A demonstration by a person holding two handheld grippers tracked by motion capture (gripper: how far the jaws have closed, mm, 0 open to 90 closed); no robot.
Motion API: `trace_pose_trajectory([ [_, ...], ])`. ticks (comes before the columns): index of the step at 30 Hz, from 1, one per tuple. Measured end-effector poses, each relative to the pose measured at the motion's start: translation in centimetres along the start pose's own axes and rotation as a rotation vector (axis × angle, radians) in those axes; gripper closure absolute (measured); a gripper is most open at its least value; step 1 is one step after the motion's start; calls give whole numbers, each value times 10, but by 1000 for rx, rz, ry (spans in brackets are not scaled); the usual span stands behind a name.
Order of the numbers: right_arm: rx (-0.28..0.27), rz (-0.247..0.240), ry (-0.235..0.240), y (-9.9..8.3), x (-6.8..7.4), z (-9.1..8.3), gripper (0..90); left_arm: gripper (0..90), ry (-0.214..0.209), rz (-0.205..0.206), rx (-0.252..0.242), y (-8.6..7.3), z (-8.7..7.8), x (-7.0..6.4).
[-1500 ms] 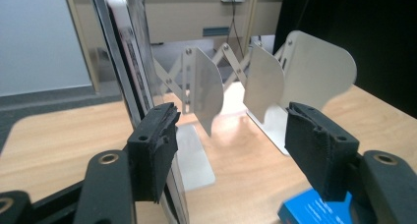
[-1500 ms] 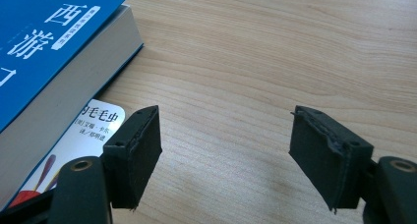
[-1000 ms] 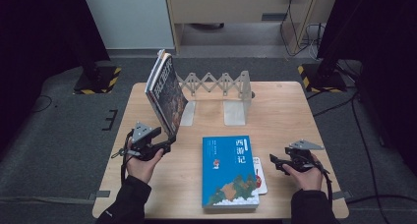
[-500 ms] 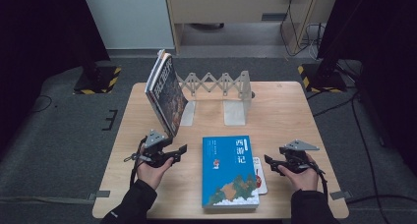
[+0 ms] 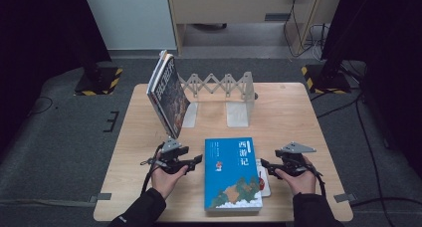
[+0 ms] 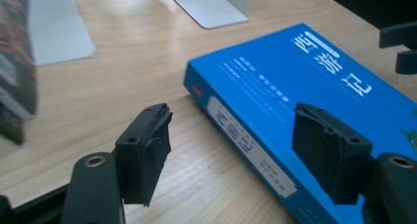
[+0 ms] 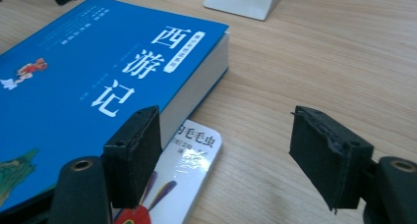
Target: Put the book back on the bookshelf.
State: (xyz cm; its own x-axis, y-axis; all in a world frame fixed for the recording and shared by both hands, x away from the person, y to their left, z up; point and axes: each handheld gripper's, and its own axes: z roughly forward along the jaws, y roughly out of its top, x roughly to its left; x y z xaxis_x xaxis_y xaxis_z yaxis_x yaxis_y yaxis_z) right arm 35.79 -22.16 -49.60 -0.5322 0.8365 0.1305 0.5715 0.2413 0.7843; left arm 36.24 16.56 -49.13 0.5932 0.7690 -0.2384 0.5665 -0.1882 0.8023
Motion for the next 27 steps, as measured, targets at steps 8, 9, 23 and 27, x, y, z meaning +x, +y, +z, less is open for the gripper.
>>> trace_pose_trajectory([
  [8,16,8,43,-1,10,7,287,290,-50,-23,51,-8,13,-6],
  [9,19,1,46,-1,11,8,287,290,-56,-23,57,-9,15,-6],
  [23,36,16,119,-1,25,18,301,216,-181,-120,89,-18,35,-8],
  [27,37,22,129,-1,28,20,302,180,-225,-129,94,-21,41,-11],
])
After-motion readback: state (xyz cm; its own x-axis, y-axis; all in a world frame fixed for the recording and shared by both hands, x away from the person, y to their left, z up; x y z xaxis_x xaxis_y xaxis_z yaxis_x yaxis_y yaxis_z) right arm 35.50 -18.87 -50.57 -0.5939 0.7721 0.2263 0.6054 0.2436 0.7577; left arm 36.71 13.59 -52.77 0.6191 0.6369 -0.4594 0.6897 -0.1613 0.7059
